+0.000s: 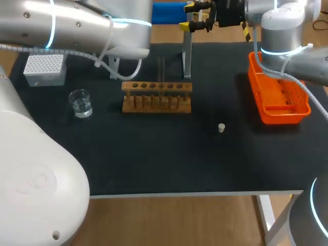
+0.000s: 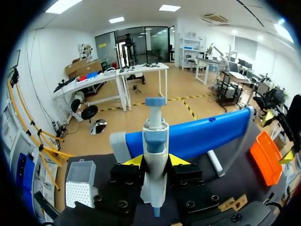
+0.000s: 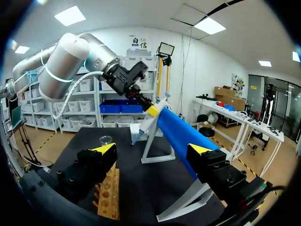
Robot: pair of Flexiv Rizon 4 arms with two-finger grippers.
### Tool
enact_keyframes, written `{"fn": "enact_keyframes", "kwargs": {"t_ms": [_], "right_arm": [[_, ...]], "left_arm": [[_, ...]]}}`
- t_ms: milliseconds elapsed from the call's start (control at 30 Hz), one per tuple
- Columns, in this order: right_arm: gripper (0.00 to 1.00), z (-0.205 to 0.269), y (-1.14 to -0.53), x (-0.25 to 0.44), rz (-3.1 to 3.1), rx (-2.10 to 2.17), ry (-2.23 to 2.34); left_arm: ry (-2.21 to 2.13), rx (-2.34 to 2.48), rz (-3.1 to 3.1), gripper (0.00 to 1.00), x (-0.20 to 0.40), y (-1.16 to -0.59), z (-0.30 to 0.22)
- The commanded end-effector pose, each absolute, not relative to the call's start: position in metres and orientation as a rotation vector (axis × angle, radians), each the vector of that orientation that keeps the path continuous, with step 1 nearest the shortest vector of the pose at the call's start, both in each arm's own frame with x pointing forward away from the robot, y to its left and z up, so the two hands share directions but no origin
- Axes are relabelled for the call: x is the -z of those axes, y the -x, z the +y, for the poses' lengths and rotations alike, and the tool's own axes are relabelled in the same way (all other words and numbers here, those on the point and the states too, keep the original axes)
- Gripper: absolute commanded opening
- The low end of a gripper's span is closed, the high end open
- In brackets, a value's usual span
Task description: Invert the test tube, pick up the pipette, mount the tip to pipette, aspirate from beaker and dispense into the tube, eject the tip, return the pipette, and cap with the stopper.
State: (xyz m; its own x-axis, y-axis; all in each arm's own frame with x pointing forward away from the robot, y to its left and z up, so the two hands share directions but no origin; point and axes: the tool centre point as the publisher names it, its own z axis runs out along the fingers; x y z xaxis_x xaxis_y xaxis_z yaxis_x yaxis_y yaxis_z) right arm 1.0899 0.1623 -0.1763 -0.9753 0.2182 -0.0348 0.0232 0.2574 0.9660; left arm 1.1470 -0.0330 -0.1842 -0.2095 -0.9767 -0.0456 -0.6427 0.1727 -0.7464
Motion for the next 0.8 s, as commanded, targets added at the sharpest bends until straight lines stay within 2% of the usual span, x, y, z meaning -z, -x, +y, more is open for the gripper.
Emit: {"fn": "enact_keyframes", "kwargs": {"t_ms": [33, 800], "right_arm": [[1.0, 0.162, -1.09, 0.176, 2.363, -1.804, -0.229], [1.0, 0.162, -1.09, 0.176, 2.363, -1.804, -0.229]], "left_arm": [[1.554, 0.769, 1.959, 0.0, 0.182, -1.153, -0.034], [1.585, 0.735, 1.987, 0.0, 0.193, -1.158, -0.036]]}}
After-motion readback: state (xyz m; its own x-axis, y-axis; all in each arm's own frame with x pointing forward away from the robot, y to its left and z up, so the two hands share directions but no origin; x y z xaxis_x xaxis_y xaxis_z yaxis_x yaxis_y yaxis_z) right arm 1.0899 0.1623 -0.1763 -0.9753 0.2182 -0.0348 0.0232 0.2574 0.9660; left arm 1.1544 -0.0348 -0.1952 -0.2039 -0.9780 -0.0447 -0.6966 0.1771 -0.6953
